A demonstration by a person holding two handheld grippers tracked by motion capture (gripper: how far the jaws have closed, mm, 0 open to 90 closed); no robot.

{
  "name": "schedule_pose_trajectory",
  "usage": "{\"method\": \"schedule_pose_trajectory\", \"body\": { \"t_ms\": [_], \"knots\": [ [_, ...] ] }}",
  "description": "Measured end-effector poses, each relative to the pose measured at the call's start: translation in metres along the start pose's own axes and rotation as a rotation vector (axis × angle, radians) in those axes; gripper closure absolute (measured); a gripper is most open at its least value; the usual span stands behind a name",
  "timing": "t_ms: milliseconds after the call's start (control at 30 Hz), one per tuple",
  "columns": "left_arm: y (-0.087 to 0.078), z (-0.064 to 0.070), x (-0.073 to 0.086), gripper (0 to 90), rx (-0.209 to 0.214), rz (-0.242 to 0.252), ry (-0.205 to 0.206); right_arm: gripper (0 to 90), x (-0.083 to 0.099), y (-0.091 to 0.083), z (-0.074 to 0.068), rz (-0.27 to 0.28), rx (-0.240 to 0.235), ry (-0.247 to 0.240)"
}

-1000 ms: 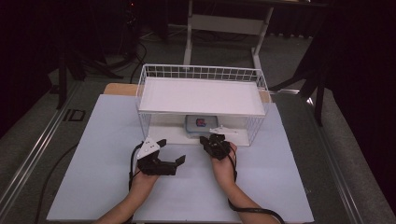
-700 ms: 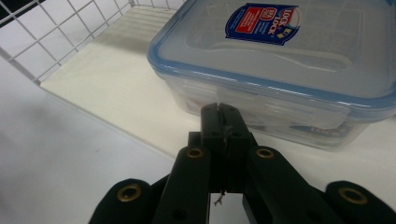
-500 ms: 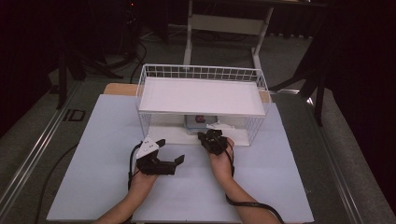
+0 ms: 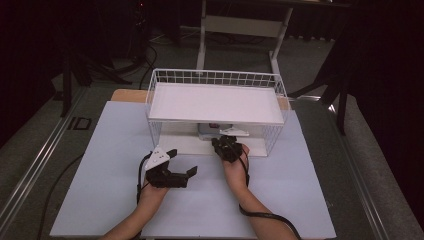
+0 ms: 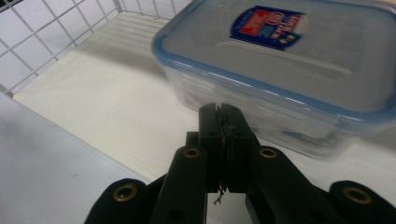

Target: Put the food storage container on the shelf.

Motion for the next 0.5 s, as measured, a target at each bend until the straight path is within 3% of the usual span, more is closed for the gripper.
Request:
{"method": "schedule_pose_trajectory", "body": {
  "t_ms": [100, 300, 500],
  "knots": [
    [0.0, 0.0, 0.0, 2.0, 0.001, -0.003, 0.003, 85.9, 0.001, -0.002, 0.002, 0.008, 0.005, 0.002],
    [0.001, 0.001, -0.001, 2.0, 0.017, -0.015, 0.009, 85.1, 0.011, -0.018, -0.008, 0.009, -0.039, -0.033],
    [0.003, 0.009, -0.001, 2.0, 0.039, -0.017, 0.089, 74.8, 0.018, -0.049, -0.011, 0.042, -0.077, -0.07]
  ]
}}
Point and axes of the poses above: each handheld gripper's, and its own axes: y roughly forward along the jaws, x roughly out of its underside, z roughly to its right, the point moved 2 cm from there along y, roughly forward along the jaws, and after that the axes turned 1 degree about x, right-handed, at the moved point
